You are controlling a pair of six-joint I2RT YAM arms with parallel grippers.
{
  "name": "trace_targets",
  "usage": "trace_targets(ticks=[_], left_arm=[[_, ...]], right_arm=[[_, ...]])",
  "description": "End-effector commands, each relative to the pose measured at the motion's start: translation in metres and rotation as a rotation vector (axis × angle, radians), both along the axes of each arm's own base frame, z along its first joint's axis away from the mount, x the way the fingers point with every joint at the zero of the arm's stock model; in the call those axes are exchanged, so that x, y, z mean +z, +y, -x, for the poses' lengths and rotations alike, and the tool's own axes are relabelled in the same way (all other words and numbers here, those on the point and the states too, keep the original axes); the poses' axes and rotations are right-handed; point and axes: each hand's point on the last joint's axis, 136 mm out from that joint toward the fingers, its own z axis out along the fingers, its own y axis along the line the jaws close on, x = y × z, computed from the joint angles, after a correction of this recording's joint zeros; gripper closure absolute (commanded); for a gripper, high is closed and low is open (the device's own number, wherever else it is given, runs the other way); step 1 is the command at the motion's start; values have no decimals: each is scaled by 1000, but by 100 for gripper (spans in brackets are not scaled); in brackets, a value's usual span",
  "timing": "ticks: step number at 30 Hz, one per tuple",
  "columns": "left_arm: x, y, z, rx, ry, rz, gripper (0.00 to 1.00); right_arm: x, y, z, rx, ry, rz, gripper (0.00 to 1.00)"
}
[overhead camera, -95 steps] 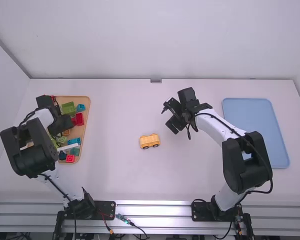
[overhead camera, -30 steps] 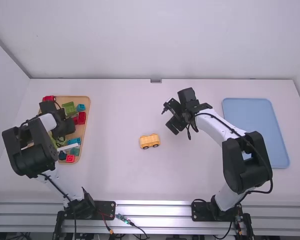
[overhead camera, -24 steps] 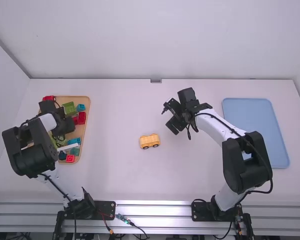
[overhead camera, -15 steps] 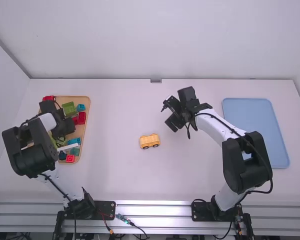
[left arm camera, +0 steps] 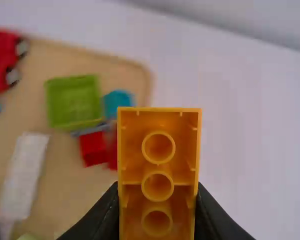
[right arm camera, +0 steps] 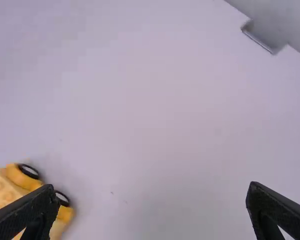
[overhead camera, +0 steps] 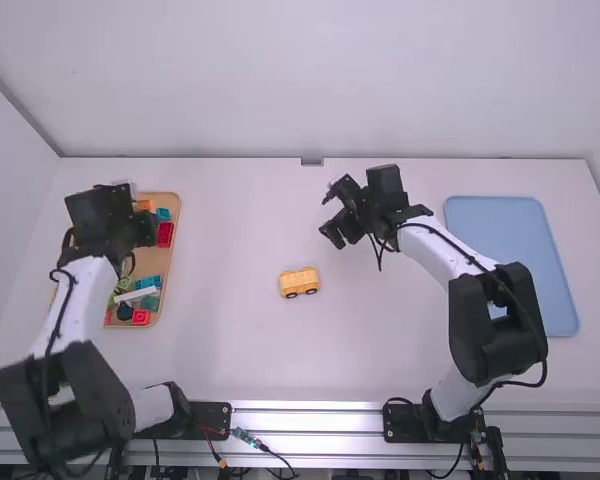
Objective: Assemble lego blocks to make yellow taxi
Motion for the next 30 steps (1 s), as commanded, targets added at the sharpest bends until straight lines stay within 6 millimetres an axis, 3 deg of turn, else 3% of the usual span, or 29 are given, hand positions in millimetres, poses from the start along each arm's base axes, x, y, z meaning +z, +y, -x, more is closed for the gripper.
trace_targets(ticks=[1,5,9,14,21,26,30], left_arm=[[10,-77,18,-316,-112,106,98],[23,-139,47,-547,-246,153,98],[20,-178,68,-666,-277,199,98],[27,-223,86,-885,-327,301,98],[46,-248,86,-1038,-433,421,98],[46,-264,80,-1070,-471,480,98],[44,-278,77,-1114,-507,493,98]], right_arm=[[43,27,17,156,3,-214,1],[69,39,39,323,19,-389,1],[95,47,69,520,22,-552,1],[113,56,97,674,27,-675,1],[127,54,119,817,-16,-785,1],[131,54,112,795,10,-782,0],[135,64,107,752,74,-770,6]])
